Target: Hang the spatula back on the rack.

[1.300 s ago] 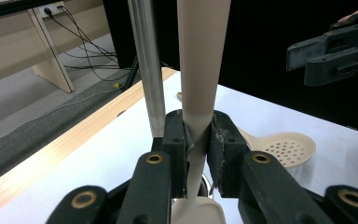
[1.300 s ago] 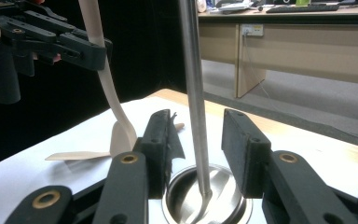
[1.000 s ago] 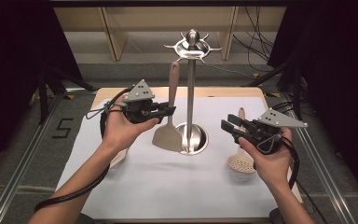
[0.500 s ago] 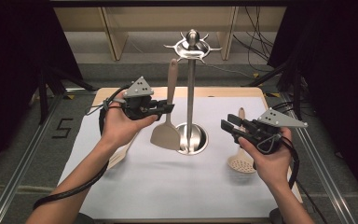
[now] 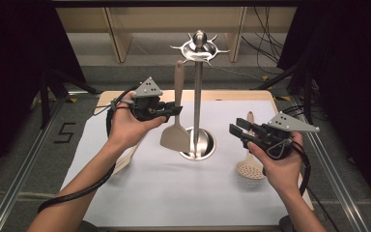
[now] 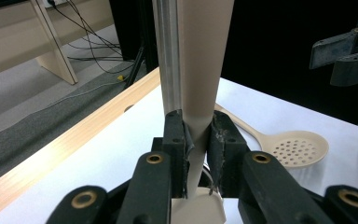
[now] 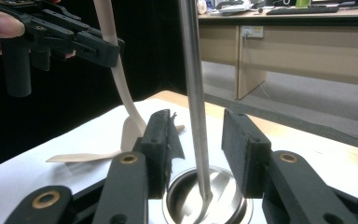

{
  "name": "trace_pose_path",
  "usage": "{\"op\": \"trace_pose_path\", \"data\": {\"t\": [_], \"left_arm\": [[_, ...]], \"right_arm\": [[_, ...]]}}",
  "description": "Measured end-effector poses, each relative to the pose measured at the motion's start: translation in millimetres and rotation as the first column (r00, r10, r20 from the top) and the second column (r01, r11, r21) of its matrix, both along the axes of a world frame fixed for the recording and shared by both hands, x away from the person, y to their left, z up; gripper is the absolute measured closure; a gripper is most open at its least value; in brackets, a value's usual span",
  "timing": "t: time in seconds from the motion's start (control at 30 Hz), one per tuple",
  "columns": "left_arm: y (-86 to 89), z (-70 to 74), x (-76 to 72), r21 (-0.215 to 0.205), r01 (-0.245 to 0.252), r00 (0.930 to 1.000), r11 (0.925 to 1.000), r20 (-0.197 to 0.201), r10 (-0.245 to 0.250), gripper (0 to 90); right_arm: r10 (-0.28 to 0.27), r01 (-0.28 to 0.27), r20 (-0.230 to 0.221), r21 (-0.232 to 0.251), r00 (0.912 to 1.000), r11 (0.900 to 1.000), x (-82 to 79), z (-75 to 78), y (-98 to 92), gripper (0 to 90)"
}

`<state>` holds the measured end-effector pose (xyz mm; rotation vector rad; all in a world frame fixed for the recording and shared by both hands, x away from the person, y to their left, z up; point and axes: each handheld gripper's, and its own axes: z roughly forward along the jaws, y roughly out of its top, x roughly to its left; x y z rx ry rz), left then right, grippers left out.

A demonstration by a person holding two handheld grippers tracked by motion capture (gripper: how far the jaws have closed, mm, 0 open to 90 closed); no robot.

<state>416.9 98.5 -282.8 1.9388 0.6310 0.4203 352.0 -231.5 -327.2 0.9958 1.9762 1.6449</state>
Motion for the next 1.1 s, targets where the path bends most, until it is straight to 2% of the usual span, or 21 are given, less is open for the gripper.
{"op": "trace_pose_path", "data": {"t": [0.1,0.13,0.4,0.43,0.53,0.7,0.77,1.03,1.1], "left_arm": [[-1.3,0.1,-0.4,0.004,0.0,1.0,1.0,0.0,0.0,77.6],[-1.6,0.0,-0.6,0.006,0.004,1.0,1.0,0.001,-0.004,77.6],[-3.2,0.9,-1.8,0.008,0.018,0.9998,0.9998,0.003,-0.018,77.6],[-3.4,1.3,-1.7,0.01,0.018,0.9998,0.9998,0.003,-0.018,77.6],[-5.4,2.3,-1.2,0.025,0.018,0.9998,0.9995,0.006,-0.018,77.6],[-10.6,2.4,-3.1,0.024,0.04,0.9992,0.9989,0.002,-0.04,77.6],[-12.0,2.5,-3.5,0.022,0.044,0.999,0.9988,-0.001,-0.044,77.6],[-12.8,1.8,-1.2,0.012,0.035,0.9994,0.9993,-0.005,-0.035,77.6],[-13.4,1.7,-0.2,0.02,0.031,0.9995,0.9993,-0.01,-0.03,77.6]], "right_arm": [[-0.002,0.002,-0.001,-0.001,1.0,1.0,0.0,-0.2,-0.3,63.2],[-0.004,0.005,0.016,-0.012,0.9999,1.0,1.1,-0.2,-1.2,63.2],[-0.001,0.001,-0.001,0.002,1.0,1.0,0.1,0.4,-0.3,63.2],[0.002,-0.002,0.012,-0.007,0.9999,1.0,1.3,0.4,-0.9,63.2],[0.004,-0.004,0.012,-0.003,0.9999,1.0,1.9,0.4,-0.3,63.2],[-0.006,0.006,0.031,-0.018,0.9995,1.0,3.1,0.6,-0.7,63.2],[-0.004,0.005,0.013,-0.012,0.9999,1.0,2.3,0.4,-0.2,63.1],[-0.003,0.003,0.009,-0.006,1.0,1.0,1.6,1.2,-1.6,63.2],[-0.006,0.007,0.022,-0.013,0.9997,1.0,3.2,0.6,-2.0,63.1]]}}
